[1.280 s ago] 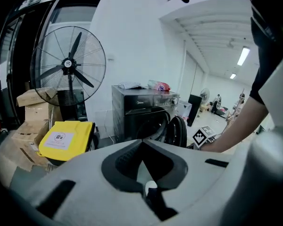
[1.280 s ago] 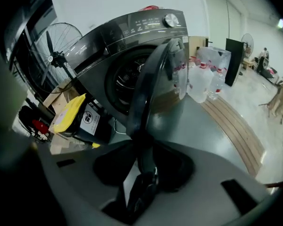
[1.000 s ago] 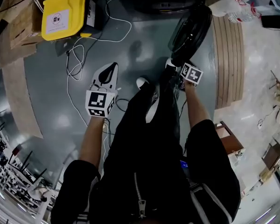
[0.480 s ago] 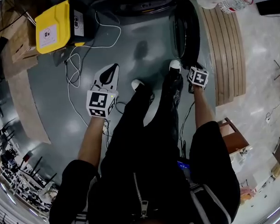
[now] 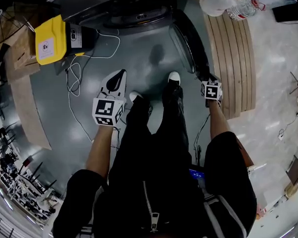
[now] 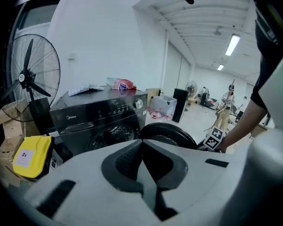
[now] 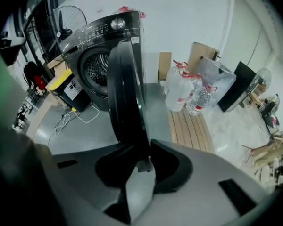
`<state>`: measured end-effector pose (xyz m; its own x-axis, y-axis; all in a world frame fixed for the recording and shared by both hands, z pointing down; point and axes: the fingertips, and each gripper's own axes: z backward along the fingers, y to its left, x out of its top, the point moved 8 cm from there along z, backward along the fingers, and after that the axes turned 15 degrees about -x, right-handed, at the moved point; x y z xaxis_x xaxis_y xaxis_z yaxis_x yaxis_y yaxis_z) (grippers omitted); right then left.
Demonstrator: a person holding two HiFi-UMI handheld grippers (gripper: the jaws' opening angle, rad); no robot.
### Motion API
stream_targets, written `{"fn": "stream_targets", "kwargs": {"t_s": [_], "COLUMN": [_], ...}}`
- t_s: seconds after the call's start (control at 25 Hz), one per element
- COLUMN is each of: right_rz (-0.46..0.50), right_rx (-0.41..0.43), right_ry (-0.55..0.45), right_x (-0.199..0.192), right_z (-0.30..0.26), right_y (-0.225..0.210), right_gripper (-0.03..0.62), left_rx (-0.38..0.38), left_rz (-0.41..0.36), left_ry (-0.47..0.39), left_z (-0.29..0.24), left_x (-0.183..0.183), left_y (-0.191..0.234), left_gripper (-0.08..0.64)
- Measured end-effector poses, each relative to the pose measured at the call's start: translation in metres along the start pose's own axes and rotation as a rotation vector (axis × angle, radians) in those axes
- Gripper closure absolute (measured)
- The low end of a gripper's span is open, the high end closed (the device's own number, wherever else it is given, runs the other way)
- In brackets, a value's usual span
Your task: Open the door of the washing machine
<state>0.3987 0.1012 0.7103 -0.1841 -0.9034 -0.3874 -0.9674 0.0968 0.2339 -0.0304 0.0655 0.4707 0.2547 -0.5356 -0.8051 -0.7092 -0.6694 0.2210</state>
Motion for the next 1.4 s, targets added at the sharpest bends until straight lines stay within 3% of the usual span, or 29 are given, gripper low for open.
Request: {"fn": "stream_targets", "kwargs": {"t_s": [0.28,0.44,0.64,0.8,1.08,1.28,1.4], "right_rz": [0.122,0.05,-0.016,-0.044,-0.003,0.081,0.099], "right_rx": [-0.029,-0.071,0.006,0.066,0.266,0.344,0.389], "right_ry": [0.011,0.033,-0.048,-0.188,-0.507,-0.769,-0.877], "right_x": [0.029,0.03,0.048,0.093,0.215,0.291,0.318], "right_z": [-0.015,-0.015,0.018,0.056,0.146,0.224,0.267], "right_y": [-0.066,-0.091,-0.086,-0.057,0.028,0.073,0.096], "right_gripper": [0.492,0.479,0.502,0.588,0.589,0.589,0.589], "left_rx": [0.056,0.082,0.107,0.115,0.142,0.163,0.171], "left_rz": [0.023,0.05,0.063,0.064,0.033,0.0,-0.032], "left_ry": [-0.006,-0.037,-0.09,-0.14,-0.23,-0.308,-0.34], "left_z": [-0.03,-0.033,-0.024,-0.015,0.008,0.023,0.036], "left_x": [0.032,0.043,0.056,0.066,0.09,0.116,0.128], "left_y": [-0.014,-0.016,-0.006,0.002,0.022,0.036,0.04], "left_gripper": [0.557,0.557,0.557,0.557,0.557,0.557,0.557]}}
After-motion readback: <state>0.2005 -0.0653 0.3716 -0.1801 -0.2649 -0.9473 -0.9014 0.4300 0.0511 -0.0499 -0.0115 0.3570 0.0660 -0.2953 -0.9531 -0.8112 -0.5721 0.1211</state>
